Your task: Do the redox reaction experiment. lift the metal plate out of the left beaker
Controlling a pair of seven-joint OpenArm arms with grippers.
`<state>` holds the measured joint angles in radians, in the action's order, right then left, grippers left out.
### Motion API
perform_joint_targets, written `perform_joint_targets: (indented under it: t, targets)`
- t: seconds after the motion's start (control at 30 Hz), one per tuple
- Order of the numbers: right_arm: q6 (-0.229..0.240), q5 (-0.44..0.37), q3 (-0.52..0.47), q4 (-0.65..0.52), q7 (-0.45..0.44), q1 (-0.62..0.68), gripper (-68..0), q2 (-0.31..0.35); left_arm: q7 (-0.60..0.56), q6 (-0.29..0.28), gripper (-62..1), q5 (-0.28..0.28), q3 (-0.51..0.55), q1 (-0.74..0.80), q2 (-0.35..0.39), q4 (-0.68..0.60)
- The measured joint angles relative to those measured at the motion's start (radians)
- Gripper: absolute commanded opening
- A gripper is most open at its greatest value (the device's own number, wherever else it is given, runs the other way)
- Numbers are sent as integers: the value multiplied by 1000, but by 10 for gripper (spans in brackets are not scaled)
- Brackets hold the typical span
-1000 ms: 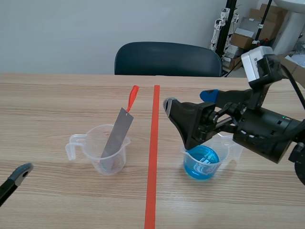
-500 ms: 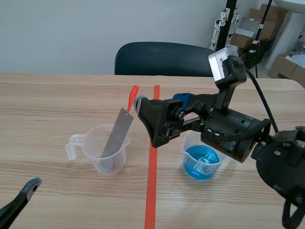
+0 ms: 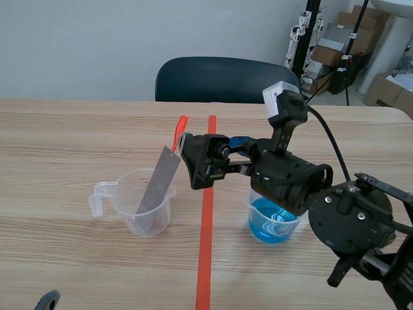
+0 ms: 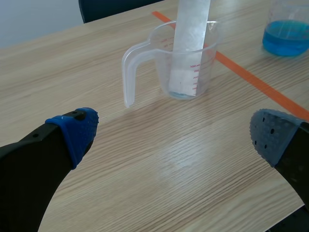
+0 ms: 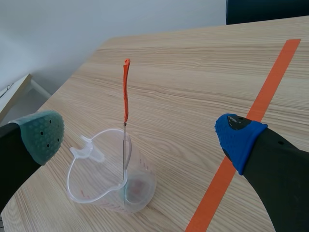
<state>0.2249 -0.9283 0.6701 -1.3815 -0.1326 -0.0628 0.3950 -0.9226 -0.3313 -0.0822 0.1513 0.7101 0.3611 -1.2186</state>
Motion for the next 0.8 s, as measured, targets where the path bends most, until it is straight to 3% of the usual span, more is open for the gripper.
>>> perform_joint_targets:
  t: [0.17,0.3,0.4,0.57,0.67,0.8]
  targets:
    - [-4,-5,43,35,11,-39,4,-28,-186,-6,14,-6,0,0,-83,126]
    - [-66,-10,93,46,21,-62,4,-61,-336,-4,14,-126,0,-2,-115,226]
    - [-104,-12,121,47,34,-75,4,-75,-443,2,14,-156,0,-9,-126,297]
    - [-175,-12,145,47,66,-106,4,-83,-550,20,14,-212,0,-68,-125,423]
    - [-185,-12,157,47,67,-126,4,-87,-588,62,14,-240,0,-107,-124,482]
    - [-206,-12,157,48,76,-144,4,-95,-588,61,14,-239,0,-146,-122,539]
